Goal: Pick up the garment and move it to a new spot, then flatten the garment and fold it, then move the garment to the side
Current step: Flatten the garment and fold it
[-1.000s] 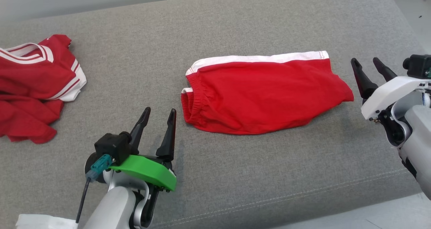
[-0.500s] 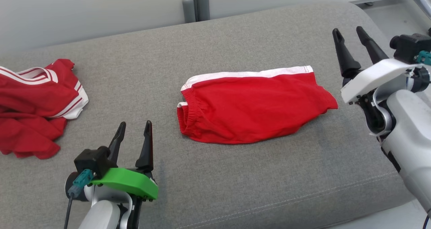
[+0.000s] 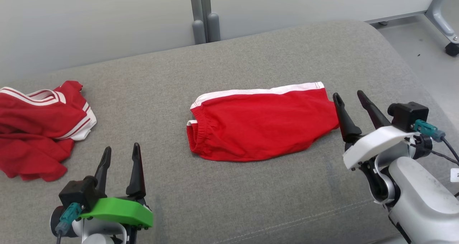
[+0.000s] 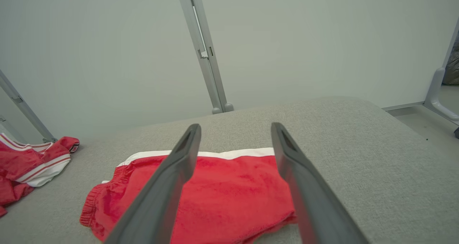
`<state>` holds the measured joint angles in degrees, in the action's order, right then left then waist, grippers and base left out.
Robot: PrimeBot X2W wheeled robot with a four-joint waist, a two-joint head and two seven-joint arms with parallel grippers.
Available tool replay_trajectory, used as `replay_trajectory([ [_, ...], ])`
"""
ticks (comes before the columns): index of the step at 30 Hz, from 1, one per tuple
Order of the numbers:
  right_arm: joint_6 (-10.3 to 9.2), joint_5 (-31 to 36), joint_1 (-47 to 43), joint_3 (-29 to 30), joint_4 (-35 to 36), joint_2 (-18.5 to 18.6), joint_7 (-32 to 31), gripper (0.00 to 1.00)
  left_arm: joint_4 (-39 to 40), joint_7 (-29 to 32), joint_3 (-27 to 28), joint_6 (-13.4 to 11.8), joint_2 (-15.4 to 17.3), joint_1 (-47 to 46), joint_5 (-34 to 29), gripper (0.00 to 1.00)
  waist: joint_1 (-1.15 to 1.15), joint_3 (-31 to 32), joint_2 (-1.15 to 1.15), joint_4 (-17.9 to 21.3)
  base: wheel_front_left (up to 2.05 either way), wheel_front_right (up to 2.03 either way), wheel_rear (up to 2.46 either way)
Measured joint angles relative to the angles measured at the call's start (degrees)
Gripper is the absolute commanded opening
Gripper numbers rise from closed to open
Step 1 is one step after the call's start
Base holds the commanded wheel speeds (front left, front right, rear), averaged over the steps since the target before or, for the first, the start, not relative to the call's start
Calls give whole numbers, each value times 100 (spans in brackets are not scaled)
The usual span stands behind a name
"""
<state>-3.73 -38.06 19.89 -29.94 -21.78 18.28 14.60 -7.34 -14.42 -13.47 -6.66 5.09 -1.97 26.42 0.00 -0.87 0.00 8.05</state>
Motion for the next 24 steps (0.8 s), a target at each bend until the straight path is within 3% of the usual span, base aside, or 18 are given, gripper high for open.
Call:
replay_trajectory([
  [24,-152,489,-994,350,821,37,0,100,323,-1,530,-16,-103,715,-456,100,0,110,0,-61,0,0,0],
])
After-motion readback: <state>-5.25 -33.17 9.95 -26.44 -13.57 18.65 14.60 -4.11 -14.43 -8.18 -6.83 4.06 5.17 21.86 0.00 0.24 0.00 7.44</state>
